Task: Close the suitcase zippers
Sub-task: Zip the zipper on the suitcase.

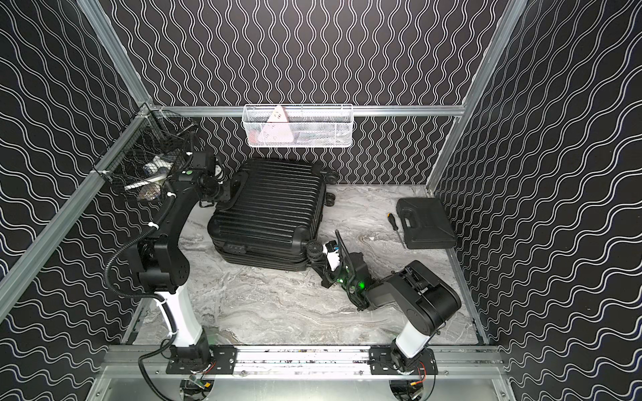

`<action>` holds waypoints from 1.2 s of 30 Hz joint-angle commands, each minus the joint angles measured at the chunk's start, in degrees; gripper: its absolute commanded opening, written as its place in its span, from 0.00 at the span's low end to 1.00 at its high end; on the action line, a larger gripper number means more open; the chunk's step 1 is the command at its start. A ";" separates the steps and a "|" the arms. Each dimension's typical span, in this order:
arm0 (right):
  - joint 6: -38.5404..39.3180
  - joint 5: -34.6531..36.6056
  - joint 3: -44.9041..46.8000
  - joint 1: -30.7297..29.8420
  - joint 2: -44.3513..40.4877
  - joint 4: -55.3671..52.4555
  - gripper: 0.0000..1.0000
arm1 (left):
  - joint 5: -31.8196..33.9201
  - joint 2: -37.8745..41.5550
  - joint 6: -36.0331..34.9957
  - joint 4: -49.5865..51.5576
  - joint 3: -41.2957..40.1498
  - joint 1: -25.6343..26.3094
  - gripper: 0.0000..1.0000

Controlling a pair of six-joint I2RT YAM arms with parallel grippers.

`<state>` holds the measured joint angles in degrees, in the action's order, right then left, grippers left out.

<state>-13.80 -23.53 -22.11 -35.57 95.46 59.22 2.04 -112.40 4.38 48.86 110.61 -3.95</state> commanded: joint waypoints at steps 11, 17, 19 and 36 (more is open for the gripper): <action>-17.14 4.73 2.67 -5.84 3.29 15.56 0.00 | 5.63 8.62 13.46 -3.37 -12.68 -0.27 0.35; -18.16 9.25 3.70 -9.87 2.29 15.71 0.00 | 7.90 14.11 19.17 -7.13 -19.72 -0.27 0.34; -18.76 10.45 3.89 -10.61 2.10 15.77 0.00 | 8.07 15.70 20.74 -8.82 -22.10 -0.27 0.34; -16.64 12.23 0.56 -18.68 2.15 12.86 0.00 | 6.59 22.60 29.80 -14.15 -29.89 -0.11 0.32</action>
<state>-32.29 -9.82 -20.27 -53.30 98.30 67.94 11.03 -90.32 30.24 32.53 81.30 -4.16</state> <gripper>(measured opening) 0.050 0.324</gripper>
